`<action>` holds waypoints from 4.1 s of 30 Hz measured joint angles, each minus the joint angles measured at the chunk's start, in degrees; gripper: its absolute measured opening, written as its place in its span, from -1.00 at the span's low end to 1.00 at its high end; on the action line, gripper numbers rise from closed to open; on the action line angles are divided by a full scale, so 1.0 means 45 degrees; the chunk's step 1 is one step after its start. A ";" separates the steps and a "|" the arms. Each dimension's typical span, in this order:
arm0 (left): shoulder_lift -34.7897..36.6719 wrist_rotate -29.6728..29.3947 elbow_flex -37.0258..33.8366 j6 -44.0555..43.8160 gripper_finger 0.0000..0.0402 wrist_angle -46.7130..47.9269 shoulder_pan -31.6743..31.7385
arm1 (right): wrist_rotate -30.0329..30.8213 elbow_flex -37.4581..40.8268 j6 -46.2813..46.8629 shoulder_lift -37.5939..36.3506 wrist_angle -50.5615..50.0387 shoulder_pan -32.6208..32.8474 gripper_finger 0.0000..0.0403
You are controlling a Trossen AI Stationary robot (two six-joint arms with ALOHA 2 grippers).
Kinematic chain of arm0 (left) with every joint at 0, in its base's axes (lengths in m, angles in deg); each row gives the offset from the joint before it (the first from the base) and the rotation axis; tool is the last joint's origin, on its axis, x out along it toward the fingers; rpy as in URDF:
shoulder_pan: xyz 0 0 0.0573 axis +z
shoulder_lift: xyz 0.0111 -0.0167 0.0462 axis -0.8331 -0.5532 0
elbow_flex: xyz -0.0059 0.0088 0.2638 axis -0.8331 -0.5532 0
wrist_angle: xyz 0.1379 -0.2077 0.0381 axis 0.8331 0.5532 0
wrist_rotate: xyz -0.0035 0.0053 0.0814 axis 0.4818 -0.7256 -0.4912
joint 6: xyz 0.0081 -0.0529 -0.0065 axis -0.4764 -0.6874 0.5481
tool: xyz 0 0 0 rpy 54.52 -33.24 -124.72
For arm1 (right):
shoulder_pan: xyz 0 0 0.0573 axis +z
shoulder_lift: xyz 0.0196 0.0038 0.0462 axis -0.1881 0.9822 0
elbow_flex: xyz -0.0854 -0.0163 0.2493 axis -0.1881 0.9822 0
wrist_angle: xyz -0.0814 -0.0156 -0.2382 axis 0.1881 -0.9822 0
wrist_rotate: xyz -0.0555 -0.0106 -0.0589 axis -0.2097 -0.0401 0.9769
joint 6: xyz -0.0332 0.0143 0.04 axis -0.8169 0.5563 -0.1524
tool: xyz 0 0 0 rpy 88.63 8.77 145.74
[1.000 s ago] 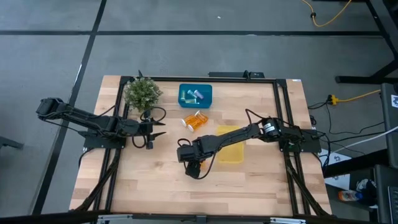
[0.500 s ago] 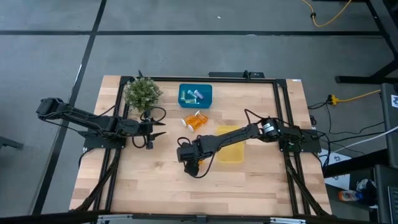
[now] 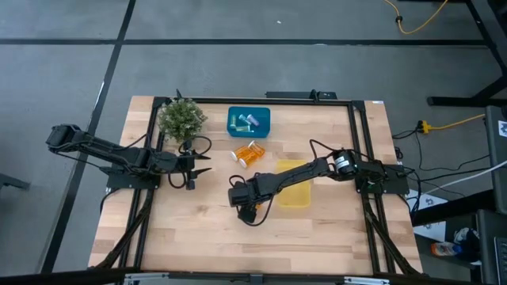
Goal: Pick and place medicine bottles into bin by pill shape (circle, oval)
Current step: Put the bottom big orange pill bottle into the yellow bin, then put the left orange pill bottle into the yellow bin
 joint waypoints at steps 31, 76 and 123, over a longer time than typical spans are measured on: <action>0.0000 0.0000 0.0000 0.0000 -0.16 0.0000 -0.0001 | 0.2074 -0.1942 -0.0005 -0.0034 -0.1760 -0.0068 0.04; 0.0000 0.0000 0.0000 -0.0005 -0.16 0.0009 0.0002 | 0.5745 0.0224 0.9326 -0.1268 -0.8761 0.0296 0.40; 0.0000 0.0000 0.0000 -0.0053 -0.16 0.0008 0.0001 | 0.1311 -0.0821 -0.9046 -0.1231 -0.1487 -0.3570 0.41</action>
